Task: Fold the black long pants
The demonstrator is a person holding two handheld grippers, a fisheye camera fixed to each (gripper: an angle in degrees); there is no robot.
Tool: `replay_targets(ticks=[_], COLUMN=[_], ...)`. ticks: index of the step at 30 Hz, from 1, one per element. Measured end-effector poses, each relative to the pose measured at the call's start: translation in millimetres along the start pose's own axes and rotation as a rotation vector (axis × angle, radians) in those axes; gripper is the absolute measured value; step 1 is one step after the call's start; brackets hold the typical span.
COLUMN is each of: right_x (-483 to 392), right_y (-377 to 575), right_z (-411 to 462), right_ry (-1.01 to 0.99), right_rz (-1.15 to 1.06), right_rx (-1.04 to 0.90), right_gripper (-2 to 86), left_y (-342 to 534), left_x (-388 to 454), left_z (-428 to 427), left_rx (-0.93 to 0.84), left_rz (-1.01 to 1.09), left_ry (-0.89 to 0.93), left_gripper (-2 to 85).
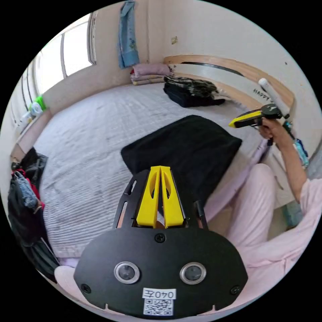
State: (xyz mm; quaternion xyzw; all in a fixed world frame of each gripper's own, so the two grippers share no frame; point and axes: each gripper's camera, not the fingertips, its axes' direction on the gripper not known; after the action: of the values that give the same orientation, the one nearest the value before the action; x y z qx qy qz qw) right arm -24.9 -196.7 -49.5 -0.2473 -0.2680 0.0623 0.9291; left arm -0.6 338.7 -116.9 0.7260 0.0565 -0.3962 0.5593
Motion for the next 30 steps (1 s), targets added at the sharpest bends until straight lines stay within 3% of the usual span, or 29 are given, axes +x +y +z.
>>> replay_targets(ticks=[2,6,12,15,18,22,26,30], right_x=[-13,-6,8,9,12,56,108,146], right_y=[14,22,25,32,44,70,78,78], right_z=[22,73,87,90,85,34,27,39], right_ry=[0.039,0.045,-0.001,0.026,0.061,-0.002,-0.088,-0.2], right_rz=[-0.01,0.019,-0.075,-0.084,-0.073,0.055,0.159,0.234], right_rx=[-0.058,-0.14,-0.141,-0.121,-0.084,0.124,0.193,0.235], right_gripper=[-1.0,-1.0,-1.0,-1.0,-1.0,-1.0,-1.0,-1.0], left_y=[22,46,59,68,62,65,76,83], left_x=[8,13,9,25,34,-20,-105,-140], left_z=[22,69,97,104,100,58,59,83], left_rx=[-0.069,-0.175,-0.128,-0.093,-0.158,-0.049,-0.058,-0.044], left_rz=[-0.028,-0.005,0.046,0.166,0.245,0.062,-0.216,-0.342], left_ry=[0.075,0.041,0.007,-0.071,-0.156,-0.299,-0.144,0.045], left_gripper=[-0.9,-0.9,-0.9,-0.9,-0.9,-0.9,-0.9,-0.9])
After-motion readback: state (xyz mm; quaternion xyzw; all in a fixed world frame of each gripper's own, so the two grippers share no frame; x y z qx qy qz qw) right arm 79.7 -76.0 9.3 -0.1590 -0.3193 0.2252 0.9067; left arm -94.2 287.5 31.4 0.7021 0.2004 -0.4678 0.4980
